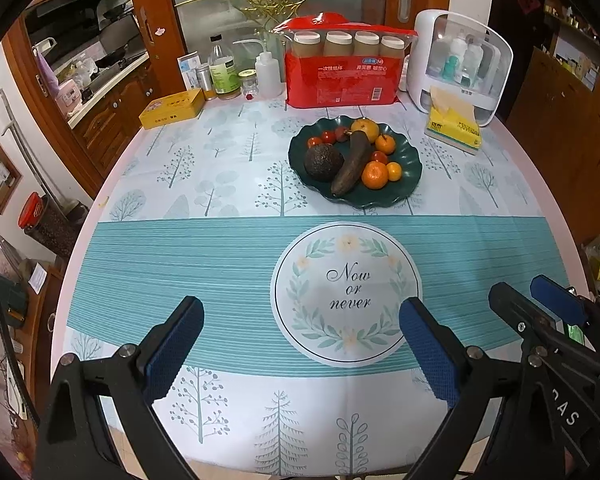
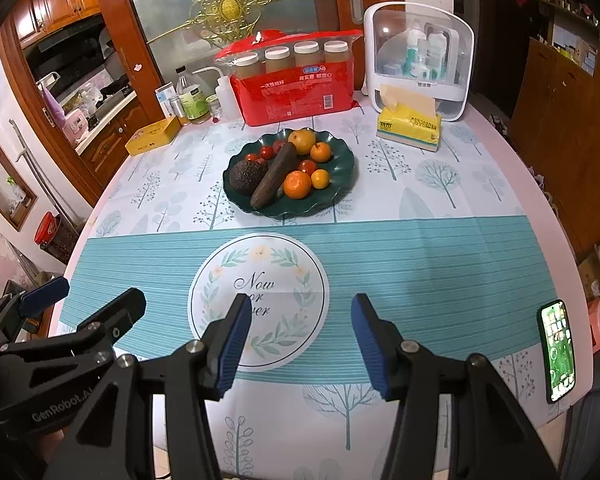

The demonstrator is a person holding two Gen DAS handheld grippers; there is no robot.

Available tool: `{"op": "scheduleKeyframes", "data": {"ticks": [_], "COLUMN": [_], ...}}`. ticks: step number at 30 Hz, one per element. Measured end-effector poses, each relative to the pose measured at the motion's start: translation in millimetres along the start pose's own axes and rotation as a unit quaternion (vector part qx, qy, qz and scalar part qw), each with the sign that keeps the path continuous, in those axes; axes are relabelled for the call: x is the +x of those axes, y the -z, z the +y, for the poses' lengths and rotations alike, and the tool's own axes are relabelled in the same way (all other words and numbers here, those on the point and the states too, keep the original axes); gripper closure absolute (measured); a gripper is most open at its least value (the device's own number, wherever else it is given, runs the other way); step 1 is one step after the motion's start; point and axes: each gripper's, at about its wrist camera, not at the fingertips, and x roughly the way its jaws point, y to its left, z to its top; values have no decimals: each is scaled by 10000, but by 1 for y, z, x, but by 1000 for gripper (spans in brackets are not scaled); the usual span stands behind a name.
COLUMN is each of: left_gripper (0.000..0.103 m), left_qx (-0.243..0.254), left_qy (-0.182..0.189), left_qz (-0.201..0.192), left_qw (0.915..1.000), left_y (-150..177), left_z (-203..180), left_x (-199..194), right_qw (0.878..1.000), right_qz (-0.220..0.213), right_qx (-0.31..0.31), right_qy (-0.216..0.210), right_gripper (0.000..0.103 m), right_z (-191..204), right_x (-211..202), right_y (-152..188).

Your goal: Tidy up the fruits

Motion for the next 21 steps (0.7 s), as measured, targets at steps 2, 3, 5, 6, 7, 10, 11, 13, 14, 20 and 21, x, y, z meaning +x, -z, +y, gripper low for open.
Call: {"op": "scheduleKeyframes", "data": {"ticks": [2,3,5,6,7,10,11,13,14,20,21], "left_gripper": [5,5,5,5,5,5,5,5,5,5,5], "left_qx": [14,16,25,28,23,20,22,27,30,36,35], "left_qy": [7,11,14,12,10,8,13,18,23,20,21], "left_qz": [17,25,34,36,30,47,59,80,85,82,84], "left_qw": [10000,10000,10000,10000,10000,10000,10000,10000,10000,10000,10000], "left_y": [0,0,1,1,1,2,2,2,2,2,2], "left_z": [0,0,0,0,0,-1,0,1,2,3,2], "left_x": [1,1,1,1,1,1,2,4,4,4,4], "right_qw": [10000,10000,10000,10000,10000,10000,10000,10000,10000,10000,10000], "right_qz": [9,15,16,15,17,19,28,25,31,26,30], "right_qx": [9,16,26,19,17,15,18,17,23,24,25], "right_qy": [6,7,6,8,6,5,2,0,-1,0,1], "right_gripper": [50,50,50,50,50,50,50,50,50,50,50], "right_z": [-1,-1,-1,-1,-1,-2,-2,-2,-2,-2,-2], "right_x": [1,1,1,2,2,2,2,2,2,3,3], "right_y": [1,1,2,2,2,1,2,1,2,3,2]}}
